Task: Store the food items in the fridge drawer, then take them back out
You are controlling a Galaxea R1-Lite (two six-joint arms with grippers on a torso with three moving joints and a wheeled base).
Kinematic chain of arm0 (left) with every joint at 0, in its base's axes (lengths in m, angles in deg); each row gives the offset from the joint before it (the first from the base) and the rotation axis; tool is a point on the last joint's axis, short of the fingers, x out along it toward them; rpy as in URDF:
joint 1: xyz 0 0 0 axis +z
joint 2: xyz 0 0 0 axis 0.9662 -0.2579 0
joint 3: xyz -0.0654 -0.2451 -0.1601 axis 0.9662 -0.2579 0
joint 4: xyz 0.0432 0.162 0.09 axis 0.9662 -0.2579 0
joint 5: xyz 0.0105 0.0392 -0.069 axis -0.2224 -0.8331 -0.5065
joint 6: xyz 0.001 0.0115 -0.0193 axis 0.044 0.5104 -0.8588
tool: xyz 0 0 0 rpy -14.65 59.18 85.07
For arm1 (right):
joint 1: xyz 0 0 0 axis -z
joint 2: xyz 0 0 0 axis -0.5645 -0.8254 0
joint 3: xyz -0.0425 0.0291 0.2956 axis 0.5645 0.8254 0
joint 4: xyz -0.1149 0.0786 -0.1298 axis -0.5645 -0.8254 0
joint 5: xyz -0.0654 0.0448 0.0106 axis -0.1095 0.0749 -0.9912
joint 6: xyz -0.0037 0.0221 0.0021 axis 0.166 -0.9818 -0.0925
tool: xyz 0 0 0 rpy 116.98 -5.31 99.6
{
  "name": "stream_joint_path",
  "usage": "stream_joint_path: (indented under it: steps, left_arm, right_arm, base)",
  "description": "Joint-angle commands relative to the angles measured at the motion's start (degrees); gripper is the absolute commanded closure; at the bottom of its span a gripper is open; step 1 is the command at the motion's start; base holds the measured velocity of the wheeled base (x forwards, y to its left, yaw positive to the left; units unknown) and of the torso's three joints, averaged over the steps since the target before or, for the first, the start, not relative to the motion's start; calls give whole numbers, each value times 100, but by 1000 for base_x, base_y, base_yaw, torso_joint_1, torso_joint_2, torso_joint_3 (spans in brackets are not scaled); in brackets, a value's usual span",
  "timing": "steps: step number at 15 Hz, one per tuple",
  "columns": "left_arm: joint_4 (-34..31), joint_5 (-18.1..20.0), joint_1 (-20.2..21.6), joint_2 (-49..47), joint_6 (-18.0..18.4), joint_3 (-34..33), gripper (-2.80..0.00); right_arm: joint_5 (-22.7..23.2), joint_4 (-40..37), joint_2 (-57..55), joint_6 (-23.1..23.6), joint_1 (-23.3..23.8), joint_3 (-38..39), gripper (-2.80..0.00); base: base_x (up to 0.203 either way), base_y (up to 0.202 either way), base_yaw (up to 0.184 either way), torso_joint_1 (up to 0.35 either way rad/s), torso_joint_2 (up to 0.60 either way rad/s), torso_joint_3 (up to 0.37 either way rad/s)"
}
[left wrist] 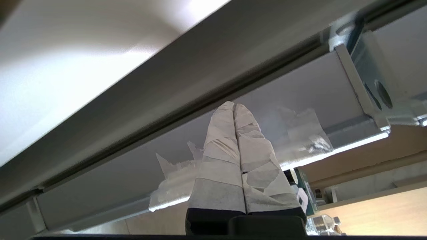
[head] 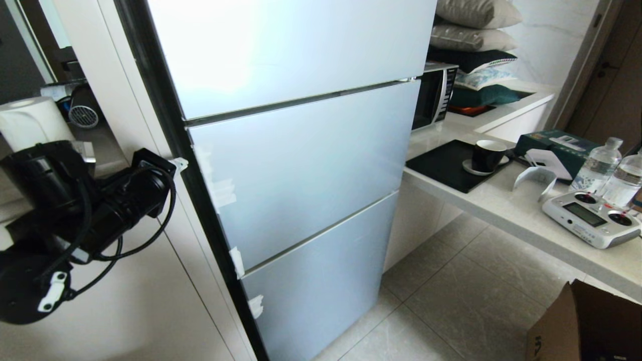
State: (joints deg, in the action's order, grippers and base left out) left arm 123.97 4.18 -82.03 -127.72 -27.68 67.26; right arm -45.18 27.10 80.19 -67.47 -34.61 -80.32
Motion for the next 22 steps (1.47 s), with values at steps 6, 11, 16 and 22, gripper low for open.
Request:
stream_joint_path:
  steps: [6,11,16,22]
  left_arm:
    - [31,-3,-211,0,-24,37,0]
    - [31,-6,-436,0,-28,-43,0]
    - [31,-3,-638,44,-28,-115,0]
    - [38,-6,-867,235,-28,-311,0]
  right_arm:
    - [2,-2,1,3,-2,-1,0]
    - [2,-2,1,3,-2,-1,0]
    - [2,-2,1,-1,-2,1,0]
    - [2,-2,1,3,-2,-1,0]
  base:
    - [0,0,0,0,0,0]
    - [0,0,0,0,0,0]
    - [0,0,0,0,0,0]
    - [0,0,0,0,0,0]
